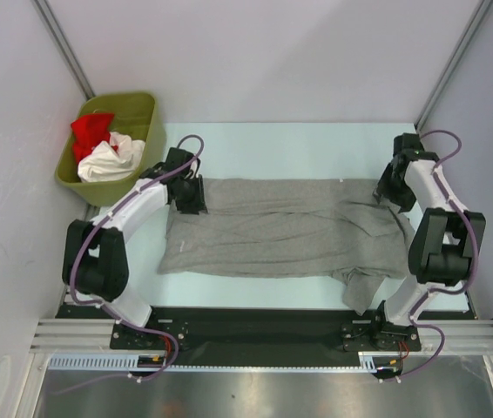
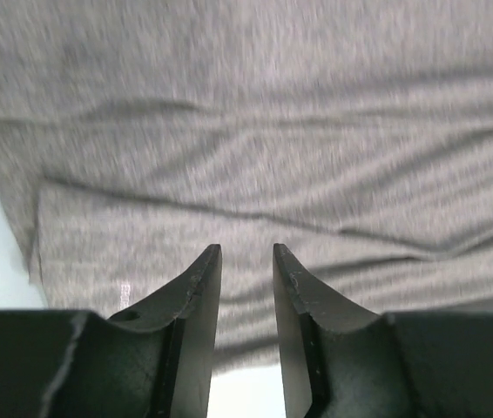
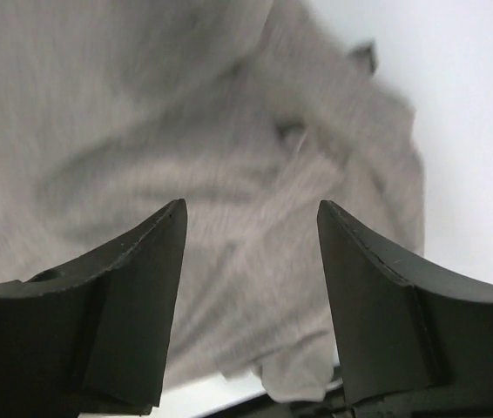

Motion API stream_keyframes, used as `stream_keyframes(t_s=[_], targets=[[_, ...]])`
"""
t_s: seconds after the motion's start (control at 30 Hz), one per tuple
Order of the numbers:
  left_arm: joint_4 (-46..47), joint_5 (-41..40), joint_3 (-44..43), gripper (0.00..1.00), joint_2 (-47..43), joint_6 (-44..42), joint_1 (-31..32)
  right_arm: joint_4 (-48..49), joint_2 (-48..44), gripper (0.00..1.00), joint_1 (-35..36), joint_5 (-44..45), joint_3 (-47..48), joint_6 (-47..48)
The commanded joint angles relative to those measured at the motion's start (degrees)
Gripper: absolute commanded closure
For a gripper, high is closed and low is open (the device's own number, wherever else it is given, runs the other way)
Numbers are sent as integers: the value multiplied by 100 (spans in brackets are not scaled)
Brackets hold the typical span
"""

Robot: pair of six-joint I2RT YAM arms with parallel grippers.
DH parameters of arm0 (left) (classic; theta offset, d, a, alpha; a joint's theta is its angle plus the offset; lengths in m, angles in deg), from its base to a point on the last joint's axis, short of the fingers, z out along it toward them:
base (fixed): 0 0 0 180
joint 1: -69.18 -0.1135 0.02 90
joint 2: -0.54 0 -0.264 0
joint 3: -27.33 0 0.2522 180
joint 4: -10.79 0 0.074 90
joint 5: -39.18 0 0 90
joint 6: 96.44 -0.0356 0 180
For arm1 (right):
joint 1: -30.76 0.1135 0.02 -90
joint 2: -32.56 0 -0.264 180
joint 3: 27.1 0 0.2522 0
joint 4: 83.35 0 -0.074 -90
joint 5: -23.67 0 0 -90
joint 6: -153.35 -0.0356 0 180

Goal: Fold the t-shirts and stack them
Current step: Fold the tshirt

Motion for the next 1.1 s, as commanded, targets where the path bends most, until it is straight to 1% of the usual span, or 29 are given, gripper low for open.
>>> stream_keyframes(t_s=[0.0,0.03,0.1,0.13,0.23,0.27,0.37,0.43,0.47,0.53,0.67,0.73,0.77,0.87,0.93,0.97,1.0,1.07], targets=[[21,389,344,65,-517,-227,-10,-176,-649,35,37,252,-493,127],[30,459,414,65,-666,-218,-10,-133,-729,36,-51,148,-633,311],[56,530,432,64,-764,-227,-1,-62,-896,37,0,-107,-713,698],[56,556,424,64,-773,-227,-10,-79,-897,37,114,-413,-740,891],[65,574,327,65,-755,-244,-10,25,-766,55,299,-854,-1003,1094],[56,609,301,64,-720,-227,-10,69,-713,63,447,-864,-1065,1121],[56,784,239,65,-720,-227,-10,122,-528,73,624,-943,-1117,1174],[65,803,195,65,-746,-244,-10,211,-423,69,660,-1022,-1144,1244],[56,794,178,65,-746,-288,-10,211,-387,61,695,-1031,-1136,1271],[21,750,125,65,-764,-332,-10,193,-299,54,747,-996,-1171,1341],[-32,706,90,65,-825,-402,-10,149,-124,44,915,-689,-1223,1403],[-75,680,89,65,-843,-429,-10,184,-71,42,1125,-549,-1267,1333],[-93,671,89,65,-843,-438,-10,280,-10,38,1160,-530,-1302,1324],[-119,680,98,65,-852,-446,-10,456,140,36,1240,-259,-1312,1289],[-154,688,90,65,-843,-455,-10,500,316,36,1223,101,-1259,1192],[-155,697,89,65,-843,-455,-10,509,377,37,1222,251,-1189,1166],[-172,689,81,65,-852,-455,-10,509,447,38,1205,678,-1145,1131],[-190,662,81,65,-869,-464,-10,571,466,41,1109,972,-1014,1051]])
